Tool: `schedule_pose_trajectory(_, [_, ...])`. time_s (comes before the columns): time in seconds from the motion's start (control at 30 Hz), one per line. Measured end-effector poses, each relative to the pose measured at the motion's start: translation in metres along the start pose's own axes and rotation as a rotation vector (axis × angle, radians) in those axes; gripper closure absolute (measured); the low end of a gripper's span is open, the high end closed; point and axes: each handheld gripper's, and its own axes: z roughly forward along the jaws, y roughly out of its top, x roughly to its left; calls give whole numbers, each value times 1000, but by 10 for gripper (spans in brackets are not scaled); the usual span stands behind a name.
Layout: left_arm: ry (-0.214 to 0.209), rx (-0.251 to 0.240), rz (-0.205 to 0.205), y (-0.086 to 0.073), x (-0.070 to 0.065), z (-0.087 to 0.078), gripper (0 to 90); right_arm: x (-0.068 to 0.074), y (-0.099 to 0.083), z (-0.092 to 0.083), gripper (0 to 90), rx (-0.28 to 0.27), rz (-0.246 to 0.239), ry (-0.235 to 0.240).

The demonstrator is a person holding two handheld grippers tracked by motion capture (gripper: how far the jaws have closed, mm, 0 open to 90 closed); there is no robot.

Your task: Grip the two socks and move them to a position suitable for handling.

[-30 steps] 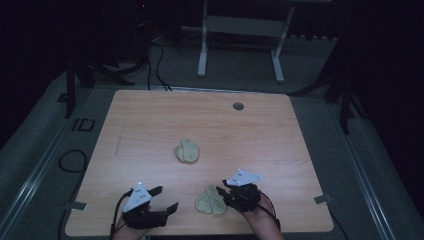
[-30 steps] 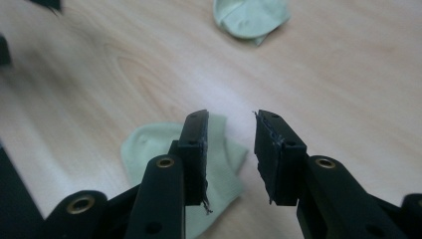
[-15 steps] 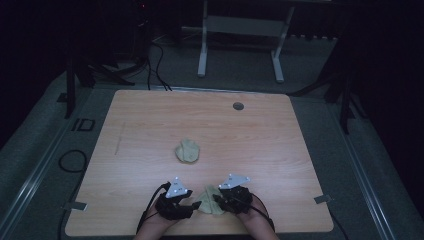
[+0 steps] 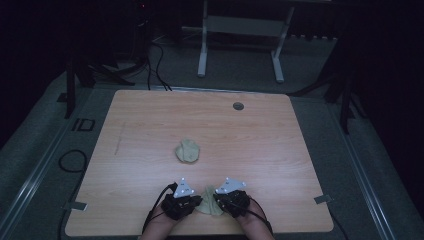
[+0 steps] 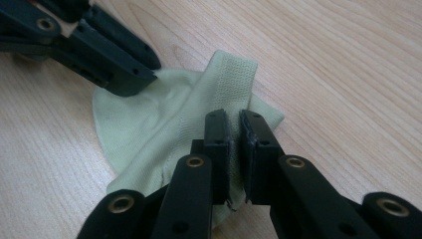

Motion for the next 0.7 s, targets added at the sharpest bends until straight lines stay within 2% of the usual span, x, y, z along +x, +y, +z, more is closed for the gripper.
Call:
schedule_pose_trajectory(0.1, [26, -1, 22, 2, -3, 1, 874, 1, 0, 0, 843, -7, -5, -7])
schedule_pose_trajectory(0.2, [27, -6, 22, 3, -4, -2, 877, 1, 0, -5, 846, -15, -3, -7])
schedule_pose_trajectory(0.33, [23, -28, 26, 6, -3, -14, 878, -4, 5, -27, 846, -69, 8, -7])
schedule_pose_trajectory(0.43, [29, -47, 26, 8, -1, -25, 878, -11, 7, -46, 848, -114, 43, 1])
schedule_pose_trajectory(0.5, [31, -58, 23, 9, 1, -35, 878, -15, 8, -60, 849, -144, 54, -19])
schedule_pose_trajectory(0.53, [31, -58, 23, 9, 1, -35, 878, -15, 8, -60, 849, -144, 54, -19])
schedule_pose_trajectory(0.7, [38, -63, 27, 11, 7, -60, 878, -30, 3, -91, 848, -194, 113, -29])
